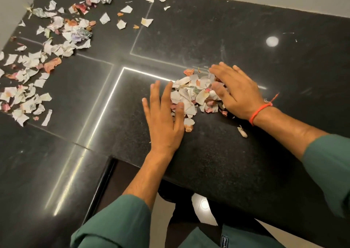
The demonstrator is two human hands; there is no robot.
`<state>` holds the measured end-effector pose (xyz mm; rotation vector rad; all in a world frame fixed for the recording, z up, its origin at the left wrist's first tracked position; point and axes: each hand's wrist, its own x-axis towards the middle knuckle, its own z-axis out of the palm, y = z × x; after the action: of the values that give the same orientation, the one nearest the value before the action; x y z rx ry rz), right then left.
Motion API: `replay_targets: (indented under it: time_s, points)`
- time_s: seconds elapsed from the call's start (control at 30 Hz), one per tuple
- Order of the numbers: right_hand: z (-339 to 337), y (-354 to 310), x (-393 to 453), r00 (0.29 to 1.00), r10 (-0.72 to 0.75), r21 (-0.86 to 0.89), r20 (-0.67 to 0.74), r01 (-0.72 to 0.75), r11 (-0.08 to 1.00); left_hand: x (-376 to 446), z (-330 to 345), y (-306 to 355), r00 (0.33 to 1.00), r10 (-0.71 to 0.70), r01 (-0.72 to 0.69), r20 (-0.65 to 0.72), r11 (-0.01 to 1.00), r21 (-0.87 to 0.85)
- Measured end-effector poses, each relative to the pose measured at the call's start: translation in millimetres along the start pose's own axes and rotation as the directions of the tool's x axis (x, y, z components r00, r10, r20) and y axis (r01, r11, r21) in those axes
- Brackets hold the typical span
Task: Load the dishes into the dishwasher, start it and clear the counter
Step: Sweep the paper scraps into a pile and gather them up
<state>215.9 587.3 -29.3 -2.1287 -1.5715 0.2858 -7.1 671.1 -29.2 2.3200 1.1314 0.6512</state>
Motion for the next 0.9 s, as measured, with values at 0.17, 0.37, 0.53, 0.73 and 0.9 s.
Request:
replay_targets:
  time_s: [0.17, 0.37, 0.53, 0.73, 0.9]
  points:
    - [-0.2, -2.1, 3.5, 0.993, 0.104, 0.095, -0.064, -0.097, 0.991, 20.0, -12.8, -26.5, 0.966, -0.245, 0.252, -0.087, 0.964, 0.084]
    - [1.6, 0.2, 5.5, 0.995, 0.089, 0.019, -0.04, -0.089, 0.996, 32.2, 12.8, 1.3, 0.986, -0.12, 0.091, 0.114, 0.968, 0.234]
    - [3.7, 0.2, 5.1, 0.996, 0.078, 0.014, -0.041, -0.077, 0.997, 39.3, 30.0, 22.2, 0.967, 0.068, -0.113, 0.246, 0.978, 0.174]
    - [5.1, 1.0, 4.5, 0.996, 0.083, 0.003, -0.028, -0.083, 0.997, 69.1, 38.5, 26.1, 0.98, 0.07, -0.069, 0.187, 0.998, -0.015]
    - [3.5, -2.1, 4.2, 0.996, 0.076, -0.007, -0.035, -0.077, 0.997, 102.6, 47.2, 28.9, 0.934, 0.076, -0.098, 0.348, 0.994, 0.045]
